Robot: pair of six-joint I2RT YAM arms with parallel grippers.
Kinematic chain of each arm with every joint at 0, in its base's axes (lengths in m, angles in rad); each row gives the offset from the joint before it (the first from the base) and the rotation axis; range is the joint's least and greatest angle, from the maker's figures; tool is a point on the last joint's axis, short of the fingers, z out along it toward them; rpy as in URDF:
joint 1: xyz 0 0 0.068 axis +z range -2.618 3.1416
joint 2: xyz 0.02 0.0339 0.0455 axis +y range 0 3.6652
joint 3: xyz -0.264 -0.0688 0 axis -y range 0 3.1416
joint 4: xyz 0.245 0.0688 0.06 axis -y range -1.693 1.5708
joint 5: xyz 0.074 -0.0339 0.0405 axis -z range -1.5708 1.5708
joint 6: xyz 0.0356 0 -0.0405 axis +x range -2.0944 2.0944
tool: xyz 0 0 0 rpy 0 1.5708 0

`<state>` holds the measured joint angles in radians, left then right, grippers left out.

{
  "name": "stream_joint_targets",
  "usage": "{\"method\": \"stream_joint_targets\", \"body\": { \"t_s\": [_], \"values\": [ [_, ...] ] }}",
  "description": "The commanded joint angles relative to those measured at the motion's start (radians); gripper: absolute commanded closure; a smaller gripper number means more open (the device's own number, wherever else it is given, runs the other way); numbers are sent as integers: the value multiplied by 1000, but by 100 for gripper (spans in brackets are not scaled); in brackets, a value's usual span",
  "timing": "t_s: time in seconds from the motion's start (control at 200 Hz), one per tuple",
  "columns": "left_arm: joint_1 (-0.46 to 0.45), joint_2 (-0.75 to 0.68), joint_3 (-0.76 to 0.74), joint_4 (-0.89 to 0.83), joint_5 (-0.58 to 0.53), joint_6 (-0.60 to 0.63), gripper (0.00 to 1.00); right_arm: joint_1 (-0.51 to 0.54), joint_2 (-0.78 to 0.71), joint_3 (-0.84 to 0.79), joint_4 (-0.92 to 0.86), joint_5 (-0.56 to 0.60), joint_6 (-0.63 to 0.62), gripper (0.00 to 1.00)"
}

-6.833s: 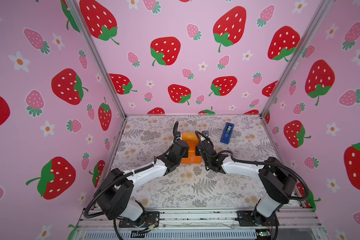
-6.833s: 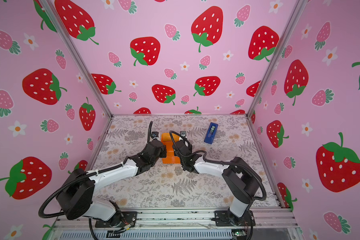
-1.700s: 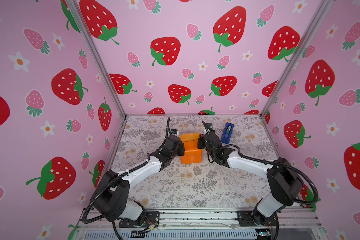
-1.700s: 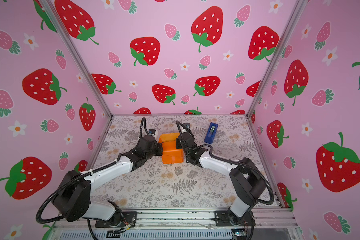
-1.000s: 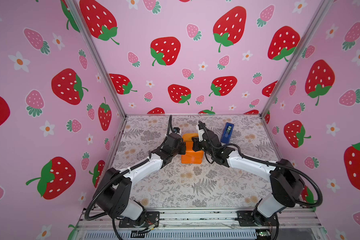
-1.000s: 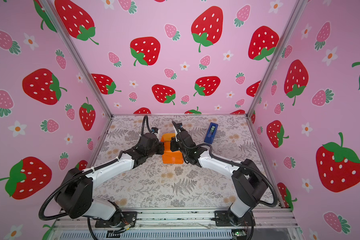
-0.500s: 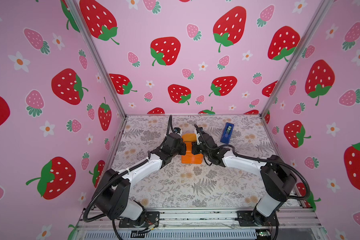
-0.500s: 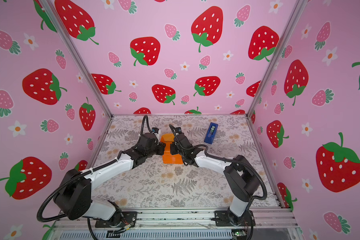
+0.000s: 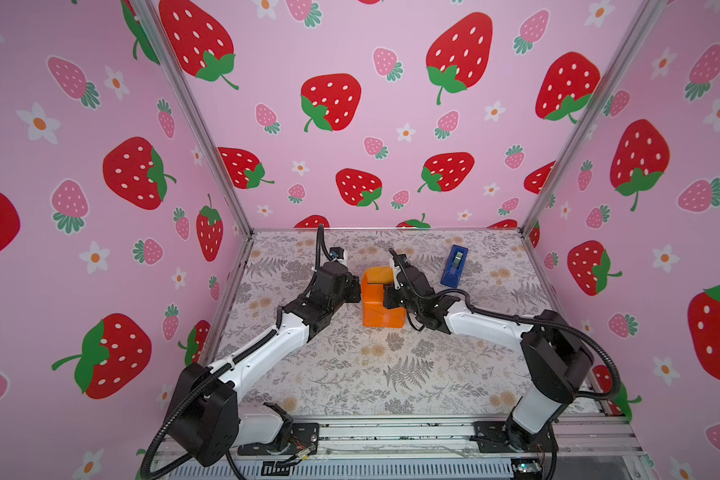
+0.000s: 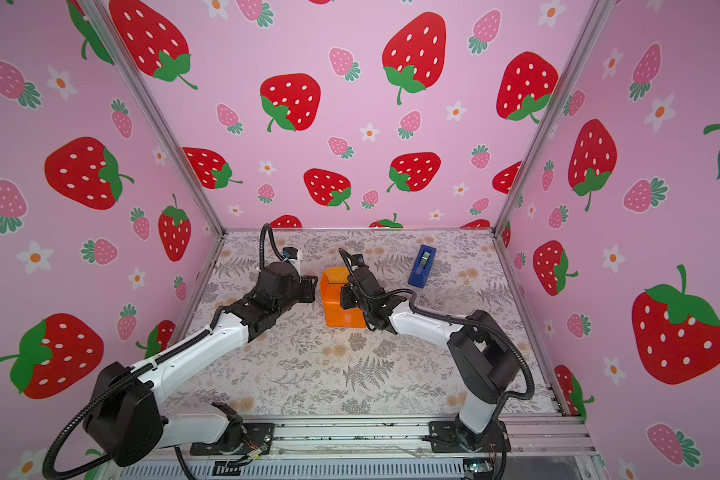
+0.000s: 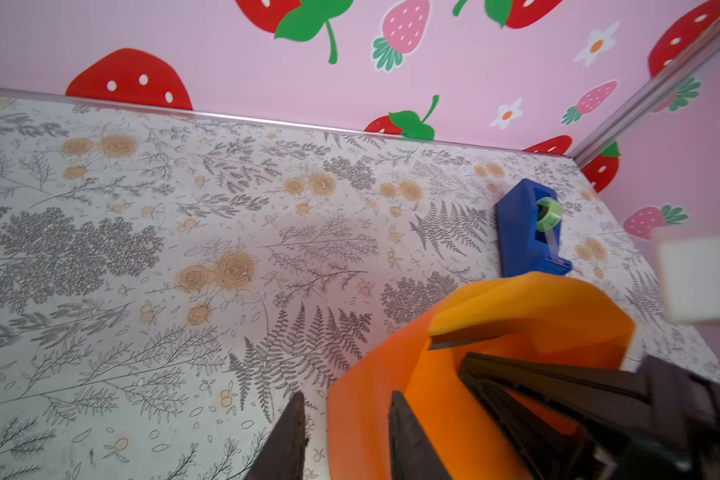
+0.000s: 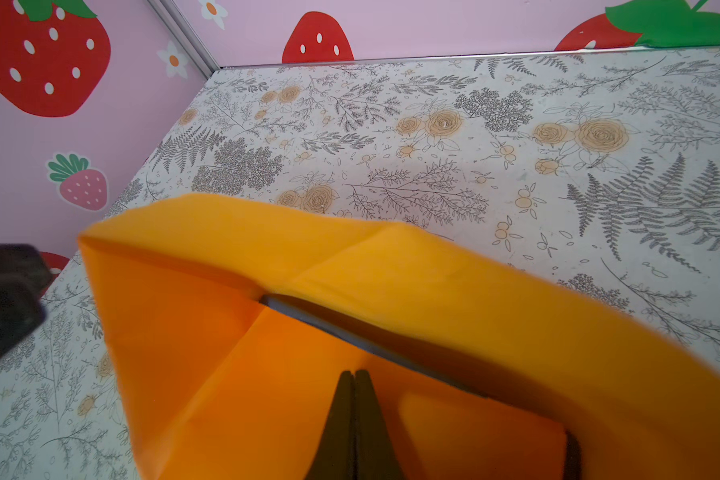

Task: Wrap the gift box in paper
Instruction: 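Press the folded paper flap flat with both grippers over the box top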

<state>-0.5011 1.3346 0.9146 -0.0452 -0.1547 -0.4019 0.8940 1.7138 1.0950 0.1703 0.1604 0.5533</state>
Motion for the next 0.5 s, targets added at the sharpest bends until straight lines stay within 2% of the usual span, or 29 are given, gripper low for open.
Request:
{"method": "stream_joint_targets", "body": {
  "t_s": [0.0, 0.185, 0.495],
  "values": [
    [36, 31, -36, 10, 48, -61, 64, 2, 2, 10, -71, 15, 16, 100],
    [44, 97, -58, 124, 209, -62, 63, 2, 2, 11, -66, 13, 19, 100],
    [44, 109, -93, 211, 266, -78, 61, 2, 6, 14, -64, 10, 25, 100]
  ]
}}
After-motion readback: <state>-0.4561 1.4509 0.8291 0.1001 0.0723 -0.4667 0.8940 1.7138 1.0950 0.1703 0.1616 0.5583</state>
